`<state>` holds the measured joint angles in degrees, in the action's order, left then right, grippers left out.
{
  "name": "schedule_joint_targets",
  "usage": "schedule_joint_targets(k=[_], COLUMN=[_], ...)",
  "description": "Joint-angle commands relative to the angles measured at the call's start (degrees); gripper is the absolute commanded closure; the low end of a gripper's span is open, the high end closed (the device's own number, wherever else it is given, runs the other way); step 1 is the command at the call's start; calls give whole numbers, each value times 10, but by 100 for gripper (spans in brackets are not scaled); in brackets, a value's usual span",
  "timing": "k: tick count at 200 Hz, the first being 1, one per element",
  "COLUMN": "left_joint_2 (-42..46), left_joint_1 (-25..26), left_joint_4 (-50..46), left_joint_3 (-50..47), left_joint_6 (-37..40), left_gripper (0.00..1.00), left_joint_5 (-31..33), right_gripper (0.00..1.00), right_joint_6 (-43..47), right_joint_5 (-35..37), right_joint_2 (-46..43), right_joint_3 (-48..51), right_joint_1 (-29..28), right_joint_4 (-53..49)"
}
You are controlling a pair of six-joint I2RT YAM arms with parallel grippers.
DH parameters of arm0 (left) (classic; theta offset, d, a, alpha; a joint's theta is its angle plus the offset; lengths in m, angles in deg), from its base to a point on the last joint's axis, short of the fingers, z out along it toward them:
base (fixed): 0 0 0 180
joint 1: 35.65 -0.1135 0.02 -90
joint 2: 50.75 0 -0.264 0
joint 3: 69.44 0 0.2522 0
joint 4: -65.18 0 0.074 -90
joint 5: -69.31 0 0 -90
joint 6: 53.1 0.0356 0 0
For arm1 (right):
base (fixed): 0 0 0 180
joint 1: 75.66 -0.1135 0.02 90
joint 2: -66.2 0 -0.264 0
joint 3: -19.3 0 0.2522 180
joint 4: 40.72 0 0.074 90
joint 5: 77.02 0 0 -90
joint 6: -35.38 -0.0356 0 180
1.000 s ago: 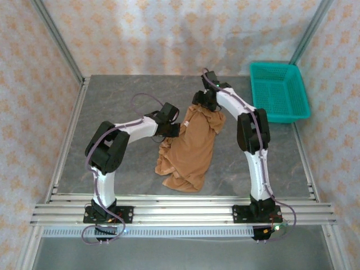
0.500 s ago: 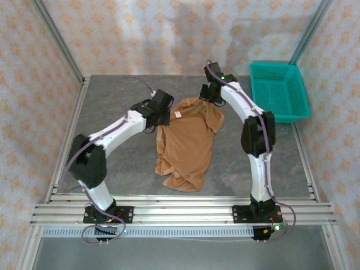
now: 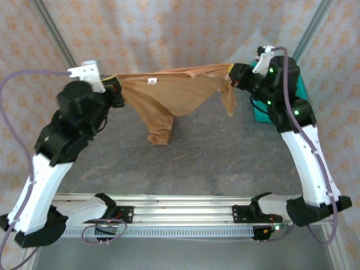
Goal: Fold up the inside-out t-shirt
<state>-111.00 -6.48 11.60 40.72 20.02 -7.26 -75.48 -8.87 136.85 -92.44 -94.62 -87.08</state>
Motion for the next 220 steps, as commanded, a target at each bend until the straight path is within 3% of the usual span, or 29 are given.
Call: schedule_joint_targets(k=[1, 37, 70, 106, 145, 175, 220], left_joint_2=[33, 23, -28, -142, -343, -526, -558], left_joint_1=[-1, 0, -1, -20, -131, -152, -153], left_joint_4=[14, -4, 3, 19, 39, -24, 14], left_joint_3=[11, 68, 102, 94, 92, 220, 210], left_joint_6=[28, 69, 106, 120, 50, 26, 5], left_gripper=[100, 100, 100, 100, 100, 100, 100], left_joint_5=[-32, -24, 17, 32, -33, -69, -84], right_gripper=[100, 100, 100, 100, 100, 100, 100], right_joint_6=[-33, -55, -49, -37, -43, -63, -63], right_joint_5=[-28, -50, -13, 30, 51, 19, 19], right_joint_2=[-44, -63, -32, 82, 256, 375, 413], right_joint_3=[15, -6, -30, -44, -39, -69, -67], right_joint_1=[3, 3, 3, 5, 36, 51, 52], right_joint_4=[50, 74, 73, 62, 70, 84, 98])
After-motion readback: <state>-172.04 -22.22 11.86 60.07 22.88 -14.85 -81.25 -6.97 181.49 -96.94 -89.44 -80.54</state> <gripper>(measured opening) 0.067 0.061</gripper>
